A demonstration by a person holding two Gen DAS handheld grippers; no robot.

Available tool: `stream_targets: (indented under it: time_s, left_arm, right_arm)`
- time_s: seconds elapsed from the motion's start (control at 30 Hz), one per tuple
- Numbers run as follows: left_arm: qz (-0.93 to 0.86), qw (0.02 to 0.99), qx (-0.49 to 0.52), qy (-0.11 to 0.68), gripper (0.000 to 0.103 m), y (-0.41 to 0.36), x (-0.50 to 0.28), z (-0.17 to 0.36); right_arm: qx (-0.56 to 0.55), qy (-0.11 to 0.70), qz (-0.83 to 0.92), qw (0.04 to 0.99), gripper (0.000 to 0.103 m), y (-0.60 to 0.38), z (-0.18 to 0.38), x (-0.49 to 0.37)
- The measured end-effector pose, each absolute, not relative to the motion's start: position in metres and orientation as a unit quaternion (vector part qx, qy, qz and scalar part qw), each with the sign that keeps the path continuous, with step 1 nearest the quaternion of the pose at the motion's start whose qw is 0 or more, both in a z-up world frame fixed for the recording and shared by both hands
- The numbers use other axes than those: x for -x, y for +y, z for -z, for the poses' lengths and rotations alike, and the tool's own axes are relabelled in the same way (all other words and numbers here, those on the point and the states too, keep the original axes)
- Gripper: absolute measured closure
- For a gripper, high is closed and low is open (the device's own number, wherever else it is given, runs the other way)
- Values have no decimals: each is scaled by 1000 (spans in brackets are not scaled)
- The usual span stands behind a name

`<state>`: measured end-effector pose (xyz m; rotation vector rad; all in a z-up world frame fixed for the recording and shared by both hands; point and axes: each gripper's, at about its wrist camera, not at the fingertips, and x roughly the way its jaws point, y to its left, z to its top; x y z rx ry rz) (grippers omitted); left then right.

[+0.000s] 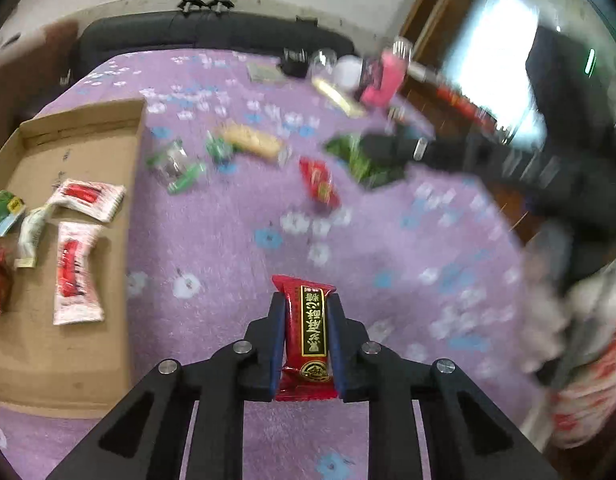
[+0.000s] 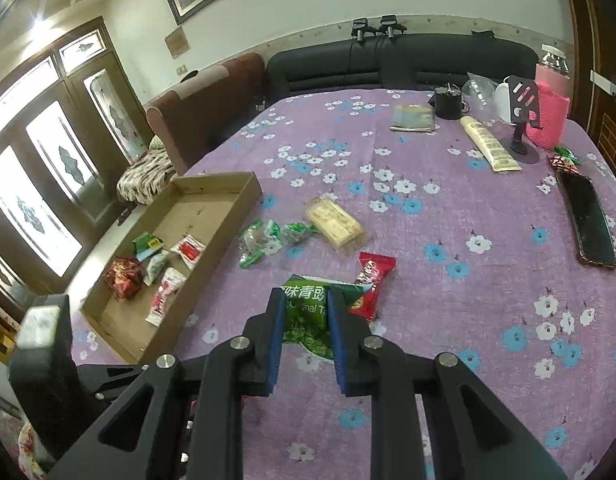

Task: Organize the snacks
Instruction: 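Carry the green bag and red bar over the tray and open both tools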

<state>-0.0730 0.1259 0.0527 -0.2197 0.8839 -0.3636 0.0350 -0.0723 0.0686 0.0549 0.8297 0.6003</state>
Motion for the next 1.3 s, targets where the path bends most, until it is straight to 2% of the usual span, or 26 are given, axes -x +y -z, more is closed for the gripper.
stream_targets:
  time_s: [0.2, 0.3, 0.43, 0.63, 0.83, 0.9, 0.97, 1.03, 1.3]
  left_arm:
    - [107, 914, 128, 371, 84, 203, 66, -104]
    - [52, 921, 120, 368, 84, 245, 46, -112]
    - [7, 913, 126, 388, 84, 290, 5, -100]
    - [-29, 893, 150, 423, 83, 336, -45, -61]
    - [-35, 882, 184, 432, 82, 357, -58, -38]
    - [-32, 882, 195, 429, 76, 360, -57, -36]
    - [-35, 883, 198, 424, 56, 362, -53, -38]
    - [-40, 885, 202, 417, 49, 363, -48, -41]
    - [-35, 898, 199, 390, 42, 344, -27, -65]
  right_arm:
    - [-39, 397, -321, 859, 83, -39, -84, -45]
    - [-42, 398, -343, 850, 83, -11, -93, -53]
    - [-47, 414, -365, 833, 82, 39, -92, -71]
    - [-41, 454, -366, 812, 82, 115, -63, -107]
    - [-22, 481, -352, 803, 82, 159, -31, -127]
    - [-18, 486, -349, 801, 82, 165, -24, -130]
    - [-18, 485, -349, 802, 81, 167, -22, -130]
    - [-16, 479, -350, 805, 81, 167, -23, -129]
    - [-33, 455, -354, 816, 81, 138, -49, -117]
